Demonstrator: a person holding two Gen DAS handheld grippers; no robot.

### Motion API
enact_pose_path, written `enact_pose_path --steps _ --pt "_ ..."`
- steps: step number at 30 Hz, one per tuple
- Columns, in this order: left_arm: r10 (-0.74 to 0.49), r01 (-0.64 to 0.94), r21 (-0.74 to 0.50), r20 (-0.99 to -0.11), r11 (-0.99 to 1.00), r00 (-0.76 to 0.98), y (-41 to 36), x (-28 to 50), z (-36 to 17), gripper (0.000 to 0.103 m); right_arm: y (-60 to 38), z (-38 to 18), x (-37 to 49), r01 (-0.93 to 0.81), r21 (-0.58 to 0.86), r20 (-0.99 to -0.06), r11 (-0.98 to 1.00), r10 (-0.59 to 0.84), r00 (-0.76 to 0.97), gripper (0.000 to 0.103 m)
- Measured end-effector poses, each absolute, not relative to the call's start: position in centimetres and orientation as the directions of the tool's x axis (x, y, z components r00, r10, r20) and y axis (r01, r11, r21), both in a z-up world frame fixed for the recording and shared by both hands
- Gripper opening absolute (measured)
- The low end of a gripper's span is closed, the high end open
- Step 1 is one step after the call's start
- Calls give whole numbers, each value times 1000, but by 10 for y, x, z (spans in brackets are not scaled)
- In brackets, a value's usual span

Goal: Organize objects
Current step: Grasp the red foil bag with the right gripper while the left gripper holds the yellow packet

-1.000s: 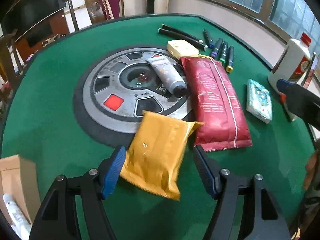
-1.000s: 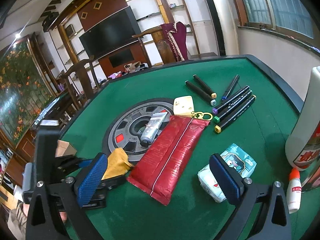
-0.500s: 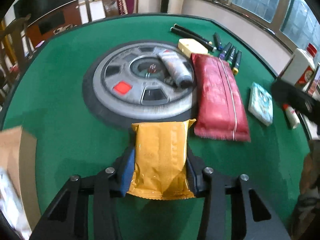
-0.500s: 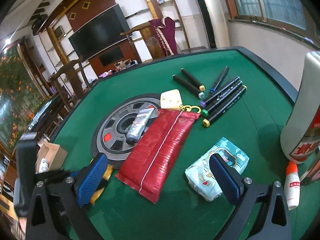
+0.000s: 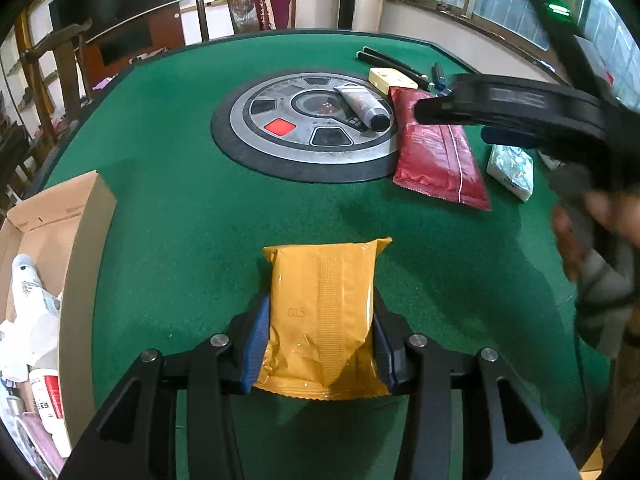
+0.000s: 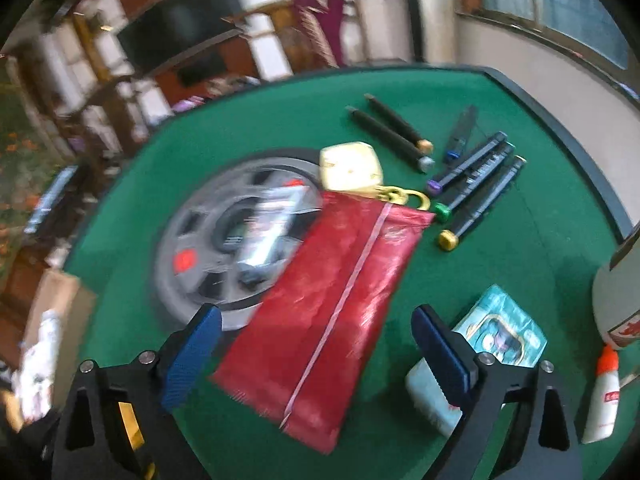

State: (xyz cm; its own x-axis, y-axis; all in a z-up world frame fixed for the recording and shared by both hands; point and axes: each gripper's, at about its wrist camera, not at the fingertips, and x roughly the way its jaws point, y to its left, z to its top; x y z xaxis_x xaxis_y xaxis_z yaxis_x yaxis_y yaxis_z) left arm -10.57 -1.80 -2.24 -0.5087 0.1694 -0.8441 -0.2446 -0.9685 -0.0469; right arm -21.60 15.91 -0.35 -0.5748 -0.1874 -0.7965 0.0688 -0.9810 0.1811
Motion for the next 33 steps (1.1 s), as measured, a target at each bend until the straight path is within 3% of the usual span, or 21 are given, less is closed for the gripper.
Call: enact_pose_path --steps 4,11,20,29,33 --pt "173 -244 -50 -840 -968 -515 -18 -105 -23 44 154 -20 -236 34 144 -837 -989 -140 -529 86" --pt "176 -244 -53 -838 -968 -517 -19 -104 -23 44 147 -19 -222 117 79 -823 -990 -131 -552 66" --pt "174 -238 -53 -835 -970 -522 -18 -103 -23 44 127 -19 -164 391 174 -824 -904 -350 -445 65" --pt "148 -229 -32 -848 -973 -509 -15 -109 -23 46 123 -24 -161 408 126 -835 -904 -319 -449 72" --pt "123 -212 -12 -848 -977 -516 -12 -110 -23 47 113 -22 -159 418 71 -832 -906 -285 -477 63"
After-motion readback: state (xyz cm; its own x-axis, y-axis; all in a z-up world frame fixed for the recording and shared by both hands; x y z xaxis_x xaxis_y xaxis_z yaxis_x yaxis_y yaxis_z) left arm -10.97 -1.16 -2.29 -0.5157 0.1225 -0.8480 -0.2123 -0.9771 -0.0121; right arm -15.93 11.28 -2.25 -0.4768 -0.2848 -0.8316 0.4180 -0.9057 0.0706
